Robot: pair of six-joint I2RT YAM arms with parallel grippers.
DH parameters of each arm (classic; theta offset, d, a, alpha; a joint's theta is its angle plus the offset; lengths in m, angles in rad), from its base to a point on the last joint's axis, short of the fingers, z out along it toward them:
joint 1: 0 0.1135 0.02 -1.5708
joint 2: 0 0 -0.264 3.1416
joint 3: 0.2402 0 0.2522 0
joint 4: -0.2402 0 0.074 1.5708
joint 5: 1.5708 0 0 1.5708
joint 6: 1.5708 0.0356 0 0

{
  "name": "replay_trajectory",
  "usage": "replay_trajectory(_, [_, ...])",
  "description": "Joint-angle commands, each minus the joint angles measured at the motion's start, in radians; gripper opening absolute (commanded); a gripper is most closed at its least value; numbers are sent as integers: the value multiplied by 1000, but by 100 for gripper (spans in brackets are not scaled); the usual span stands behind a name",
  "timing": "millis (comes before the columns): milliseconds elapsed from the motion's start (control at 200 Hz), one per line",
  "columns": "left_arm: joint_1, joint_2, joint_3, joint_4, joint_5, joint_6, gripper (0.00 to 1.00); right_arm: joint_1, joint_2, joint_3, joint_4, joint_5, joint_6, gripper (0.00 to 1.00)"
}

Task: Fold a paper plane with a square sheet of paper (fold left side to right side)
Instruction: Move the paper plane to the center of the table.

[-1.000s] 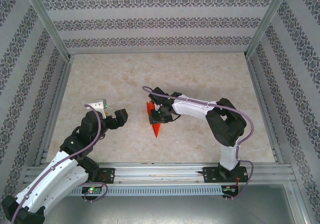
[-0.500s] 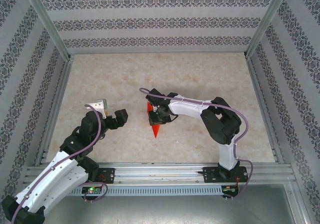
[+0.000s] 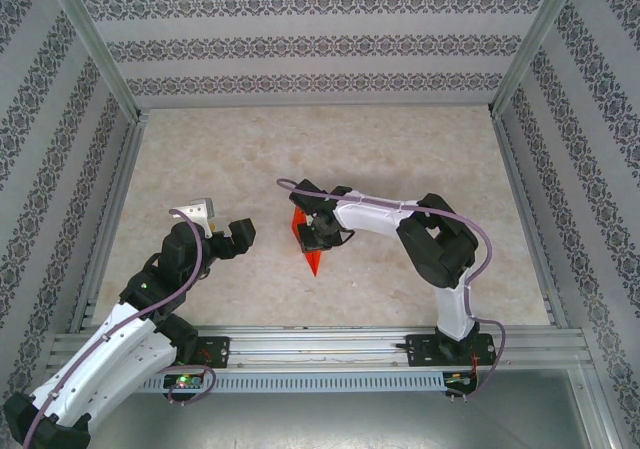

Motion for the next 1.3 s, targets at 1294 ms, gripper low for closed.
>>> replay_trajectory(1294, [24, -99, 6, -122, -14, 29, 100, -207, 199, 418, -123, 272, -34, 0])
